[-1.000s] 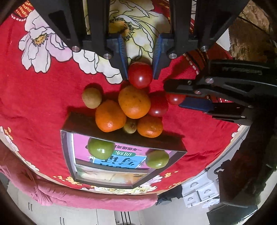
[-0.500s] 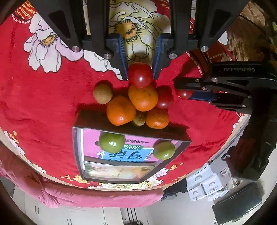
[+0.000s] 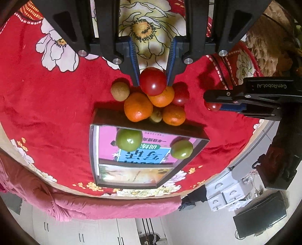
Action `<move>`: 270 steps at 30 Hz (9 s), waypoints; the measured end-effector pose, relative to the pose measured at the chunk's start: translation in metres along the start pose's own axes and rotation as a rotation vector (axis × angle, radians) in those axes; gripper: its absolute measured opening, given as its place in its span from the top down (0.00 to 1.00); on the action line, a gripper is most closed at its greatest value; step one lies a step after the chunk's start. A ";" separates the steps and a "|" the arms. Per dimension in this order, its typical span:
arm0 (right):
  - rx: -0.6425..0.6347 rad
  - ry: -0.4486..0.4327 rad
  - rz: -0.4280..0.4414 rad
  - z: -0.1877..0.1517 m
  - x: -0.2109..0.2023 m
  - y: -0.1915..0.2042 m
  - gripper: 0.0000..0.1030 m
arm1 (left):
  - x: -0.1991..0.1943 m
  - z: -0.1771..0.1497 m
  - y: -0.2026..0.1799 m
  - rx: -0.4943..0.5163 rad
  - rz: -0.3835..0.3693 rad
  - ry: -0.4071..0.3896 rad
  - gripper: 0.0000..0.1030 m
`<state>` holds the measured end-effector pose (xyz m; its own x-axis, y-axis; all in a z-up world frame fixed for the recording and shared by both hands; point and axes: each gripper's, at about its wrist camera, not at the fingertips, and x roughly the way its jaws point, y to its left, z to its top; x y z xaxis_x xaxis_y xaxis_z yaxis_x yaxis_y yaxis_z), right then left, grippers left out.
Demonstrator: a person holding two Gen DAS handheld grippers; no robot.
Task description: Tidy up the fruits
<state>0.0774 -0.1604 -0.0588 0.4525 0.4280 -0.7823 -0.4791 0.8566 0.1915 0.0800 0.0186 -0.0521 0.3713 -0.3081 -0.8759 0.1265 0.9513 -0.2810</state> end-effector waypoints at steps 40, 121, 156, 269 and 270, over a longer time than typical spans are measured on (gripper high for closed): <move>-0.043 -0.119 0.000 0.024 -0.033 0.012 0.73 | -0.043 0.014 -0.008 0.000 0.006 -0.092 0.71; 0.009 -0.112 -0.098 0.071 -0.004 -0.051 0.73 | 0.016 0.093 -0.018 -0.043 0.052 -0.113 0.71; -0.052 -0.010 -0.133 0.071 0.035 -0.051 0.73 | 0.047 0.094 -0.014 -0.030 0.077 -0.073 0.71; 0.079 -0.241 -0.128 0.088 -0.043 -0.051 0.16 | -0.058 0.088 -0.010 -0.060 0.028 -0.281 0.21; 0.077 -0.244 -0.129 0.088 -0.044 -0.050 0.15 | -0.060 0.088 -0.010 -0.060 0.026 -0.283 0.21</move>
<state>0.1476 -0.1965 0.0186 0.6778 0.3630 -0.6393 -0.3521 0.9237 0.1512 0.1378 0.0268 0.0377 0.6169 -0.2655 -0.7409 0.0621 0.9549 -0.2905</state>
